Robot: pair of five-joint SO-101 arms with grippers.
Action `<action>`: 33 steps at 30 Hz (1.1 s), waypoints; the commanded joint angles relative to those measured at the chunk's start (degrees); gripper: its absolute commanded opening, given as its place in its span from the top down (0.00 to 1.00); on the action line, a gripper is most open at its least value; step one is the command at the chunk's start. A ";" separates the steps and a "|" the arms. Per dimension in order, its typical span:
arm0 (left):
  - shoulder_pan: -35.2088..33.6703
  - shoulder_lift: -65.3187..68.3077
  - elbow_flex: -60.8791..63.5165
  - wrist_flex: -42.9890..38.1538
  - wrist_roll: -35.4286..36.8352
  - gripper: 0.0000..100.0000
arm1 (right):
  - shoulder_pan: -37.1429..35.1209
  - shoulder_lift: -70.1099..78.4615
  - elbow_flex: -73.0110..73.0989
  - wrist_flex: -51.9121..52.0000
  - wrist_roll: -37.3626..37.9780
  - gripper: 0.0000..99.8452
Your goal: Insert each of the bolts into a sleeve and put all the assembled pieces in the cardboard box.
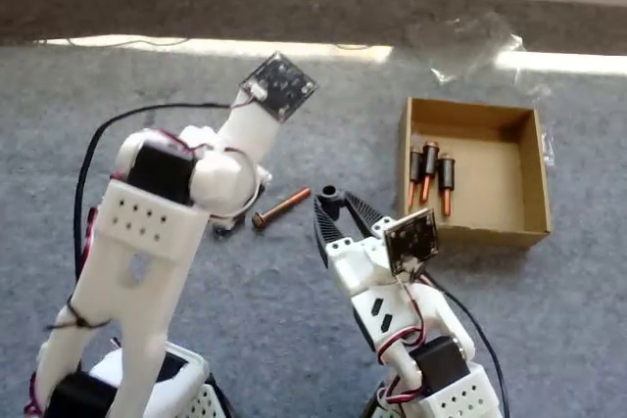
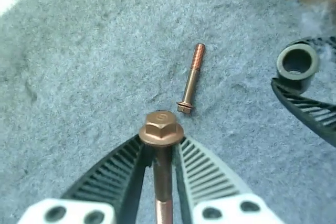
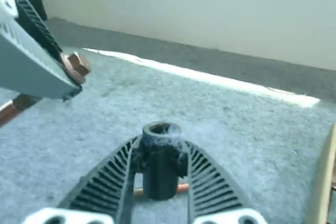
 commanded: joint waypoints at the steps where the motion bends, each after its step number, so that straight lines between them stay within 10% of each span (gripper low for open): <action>1: -1.19 -11.03 5.14 -3.43 -0.35 0.99 | -3.03 -0.31 -0.66 -5.32 1.23 0.99; 12: -4.35 -24.66 10.95 -12.22 -0.09 0.99 | -3.56 -0.57 6.11 -12.53 11.43 0.99; 33: 6.46 -34.59 18.59 -37.10 9.85 0.99 | -3.30 -0.04 11.30 -16.04 4.48 0.99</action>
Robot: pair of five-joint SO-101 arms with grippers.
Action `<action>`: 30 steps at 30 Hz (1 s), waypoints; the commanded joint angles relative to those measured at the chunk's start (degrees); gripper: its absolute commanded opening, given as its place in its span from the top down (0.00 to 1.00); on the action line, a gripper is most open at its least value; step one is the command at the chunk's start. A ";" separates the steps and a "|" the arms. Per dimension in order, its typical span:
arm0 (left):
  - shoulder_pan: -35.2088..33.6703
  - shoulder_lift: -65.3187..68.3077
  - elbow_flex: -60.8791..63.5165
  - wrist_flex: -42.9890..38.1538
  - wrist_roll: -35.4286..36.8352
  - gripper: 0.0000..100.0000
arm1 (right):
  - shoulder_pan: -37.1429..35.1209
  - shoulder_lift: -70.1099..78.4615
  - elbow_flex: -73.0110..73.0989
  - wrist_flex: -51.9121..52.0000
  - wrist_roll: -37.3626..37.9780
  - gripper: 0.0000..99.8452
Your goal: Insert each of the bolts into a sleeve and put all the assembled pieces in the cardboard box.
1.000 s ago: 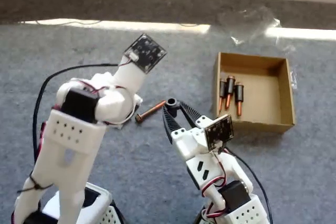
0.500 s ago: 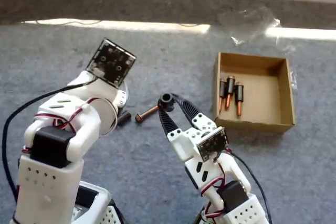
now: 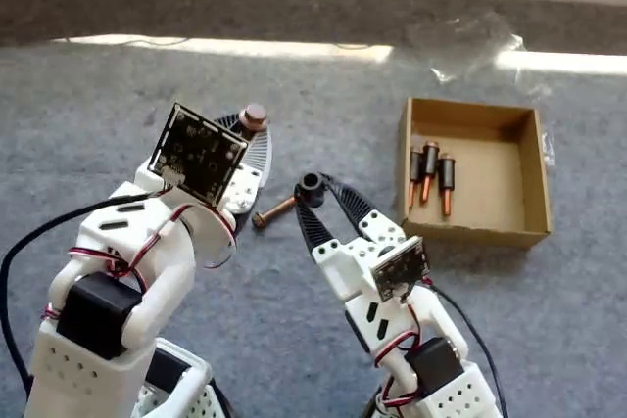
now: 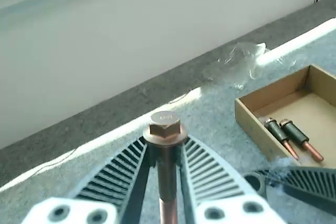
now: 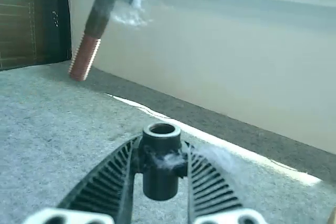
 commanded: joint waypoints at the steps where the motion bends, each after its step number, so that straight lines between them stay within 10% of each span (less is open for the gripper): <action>1: 1.63 -1.19 1.01 -7.91 0.53 0.99 | -0.31 -0.04 8.66 -1.98 -3.34 0.99; 30: 10.86 -7.16 12.09 -23.47 12.48 0.99 | -0.31 -0.22 8.48 1.19 -3.43 0.99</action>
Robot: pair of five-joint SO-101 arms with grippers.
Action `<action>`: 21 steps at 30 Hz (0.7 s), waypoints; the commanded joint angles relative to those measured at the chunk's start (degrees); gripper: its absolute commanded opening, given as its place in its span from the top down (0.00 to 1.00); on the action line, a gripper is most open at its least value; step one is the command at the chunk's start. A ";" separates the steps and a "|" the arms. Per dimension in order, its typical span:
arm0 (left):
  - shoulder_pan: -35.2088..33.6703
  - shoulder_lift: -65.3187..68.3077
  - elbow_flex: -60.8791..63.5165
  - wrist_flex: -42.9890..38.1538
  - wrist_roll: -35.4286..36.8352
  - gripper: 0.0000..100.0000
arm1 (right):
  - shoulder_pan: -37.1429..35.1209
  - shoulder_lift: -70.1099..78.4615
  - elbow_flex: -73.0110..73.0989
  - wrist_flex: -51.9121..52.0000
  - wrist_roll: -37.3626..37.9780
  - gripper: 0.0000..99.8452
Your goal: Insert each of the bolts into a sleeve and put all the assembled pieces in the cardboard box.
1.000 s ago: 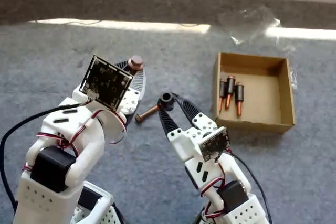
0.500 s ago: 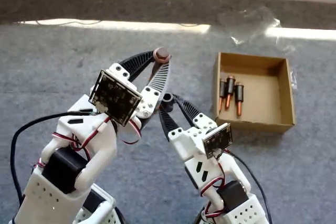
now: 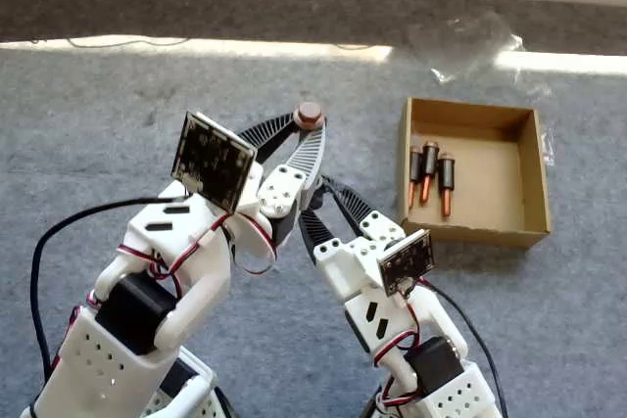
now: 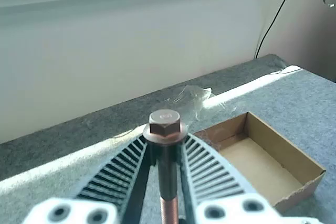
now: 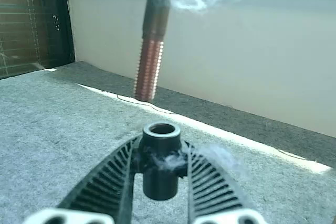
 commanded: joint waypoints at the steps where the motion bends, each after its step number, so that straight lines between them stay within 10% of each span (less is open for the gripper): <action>1: 1.01 -6.99 4.44 -7.30 0.62 0.99 | -0.31 -0.22 8.48 0.04 -0.53 0.99; 21: 1.01 -10.42 14.73 -16.09 3.25 0.99 | -0.31 -0.22 8.40 0.13 -0.53 0.99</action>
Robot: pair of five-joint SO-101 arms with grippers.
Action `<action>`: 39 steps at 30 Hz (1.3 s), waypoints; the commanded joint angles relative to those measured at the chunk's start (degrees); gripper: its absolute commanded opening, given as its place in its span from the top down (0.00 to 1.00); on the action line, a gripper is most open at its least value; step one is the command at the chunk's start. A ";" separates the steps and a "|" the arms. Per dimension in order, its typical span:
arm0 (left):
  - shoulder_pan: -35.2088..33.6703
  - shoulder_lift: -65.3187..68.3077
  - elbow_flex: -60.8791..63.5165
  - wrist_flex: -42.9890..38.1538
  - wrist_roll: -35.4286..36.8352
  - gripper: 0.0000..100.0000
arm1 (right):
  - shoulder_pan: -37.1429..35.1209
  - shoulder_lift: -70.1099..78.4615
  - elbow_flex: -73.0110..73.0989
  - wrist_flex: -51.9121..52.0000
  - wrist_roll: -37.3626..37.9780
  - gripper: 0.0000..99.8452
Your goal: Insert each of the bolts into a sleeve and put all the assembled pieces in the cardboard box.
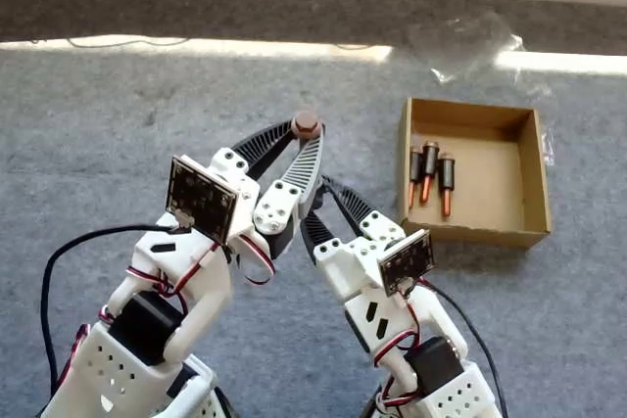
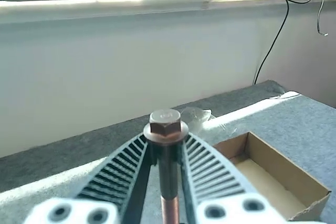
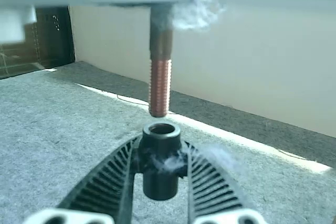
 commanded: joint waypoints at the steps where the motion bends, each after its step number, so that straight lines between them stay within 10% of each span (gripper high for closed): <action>1: 1.01 -1.89 -0.75 -1.67 2.37 0.99 | -0.31 -0.22 8.40 0.13 -0.53 0.99; 39: 1.19 -1.98 4.44 -1.58 5.19 0.99 | -0.31 -0.22 8.40 0.13 -0.44 0.99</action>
